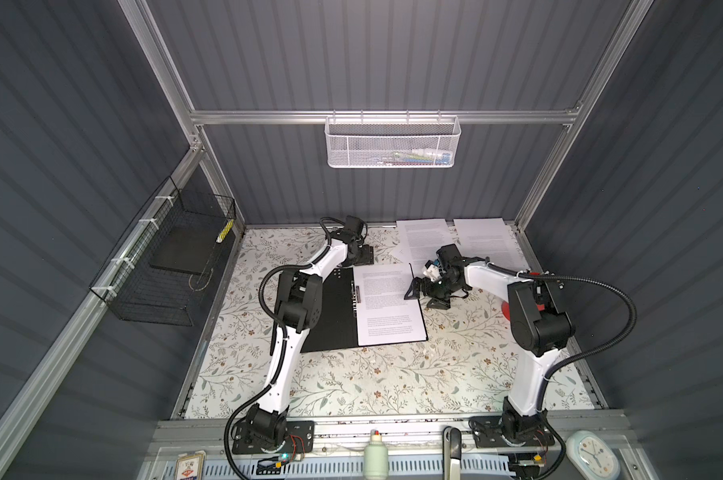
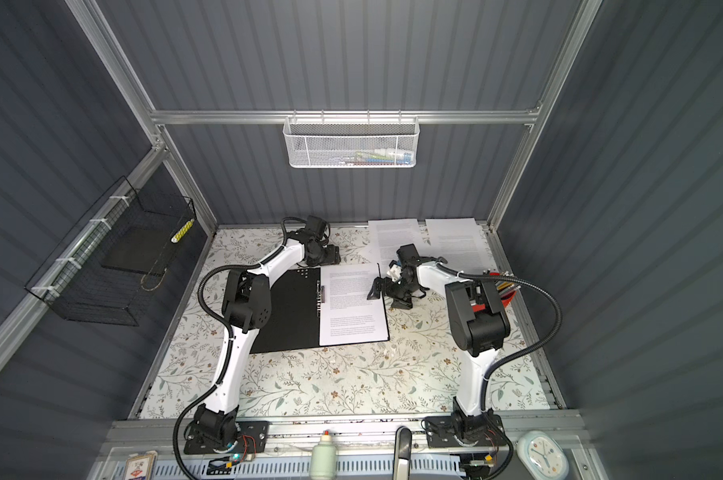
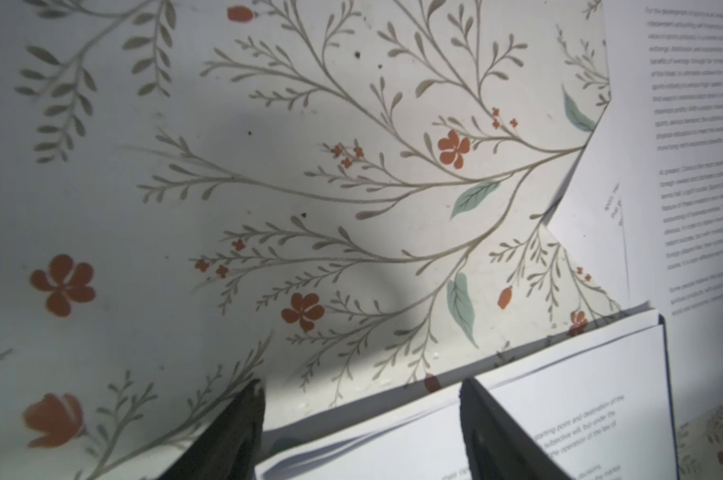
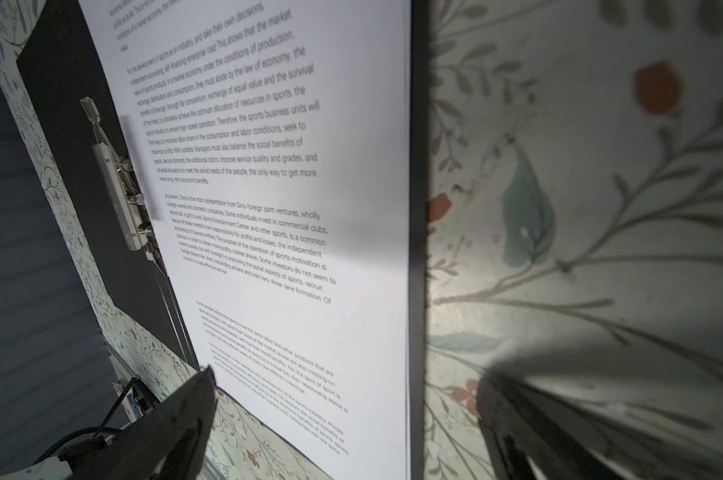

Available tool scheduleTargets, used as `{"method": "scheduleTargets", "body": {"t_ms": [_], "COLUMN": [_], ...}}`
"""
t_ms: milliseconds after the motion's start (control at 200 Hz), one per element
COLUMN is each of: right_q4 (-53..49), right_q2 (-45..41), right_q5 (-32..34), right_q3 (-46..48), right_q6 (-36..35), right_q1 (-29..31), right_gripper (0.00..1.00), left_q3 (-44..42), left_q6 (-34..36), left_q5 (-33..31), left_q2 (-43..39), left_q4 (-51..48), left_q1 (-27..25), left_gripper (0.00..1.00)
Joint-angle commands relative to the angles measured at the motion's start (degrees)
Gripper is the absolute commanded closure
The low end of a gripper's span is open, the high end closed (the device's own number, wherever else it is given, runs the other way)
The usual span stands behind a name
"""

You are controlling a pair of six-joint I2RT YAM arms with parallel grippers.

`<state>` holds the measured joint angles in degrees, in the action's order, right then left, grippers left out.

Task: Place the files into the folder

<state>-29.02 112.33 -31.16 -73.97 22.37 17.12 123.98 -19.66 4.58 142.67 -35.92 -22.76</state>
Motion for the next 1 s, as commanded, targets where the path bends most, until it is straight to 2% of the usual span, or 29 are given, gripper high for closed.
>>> {"method": "scheduleTargets", "body": {"t_ms": [0,220,480,690,996], "right_q4": [1.18,3.78,6.42,12.9,17.96], "right_q2": [-0.23,-0.65,-3.89,-7.81,-15.21], "right_q5": [-1.75,-4.19,-5.49,-5.58,-0.96], "right_q3": [1.02,3.78,9.72,16.09,24.02], "right_q6": [1.09,4.12,6.93,11.66,18.11], "right_q1": [-0.29,-0.16,1.43,3.28,4.58], "right_gripper": [0.01,0.01,0.01,0.01,0.01], "left_q3": [-0.73,-5.87,-18.44,-26.53,-36.93], "left_q6": [1.16,2.14,0.69,-0.31,-2.52], "left_q5": [3.12,6.64,10.69,11.81,12.58], "left_q2": [0.61,-0.78,-6.79,-11.18,-19.7], "left_q4": [-1.87,-2.6,2.18,4.55,7.63], "left_q1": [0.44,0.44,0.31,-0.33,-1.73], "left_gripper": [0.25,0.25,0.25,0.25,0.25]}}
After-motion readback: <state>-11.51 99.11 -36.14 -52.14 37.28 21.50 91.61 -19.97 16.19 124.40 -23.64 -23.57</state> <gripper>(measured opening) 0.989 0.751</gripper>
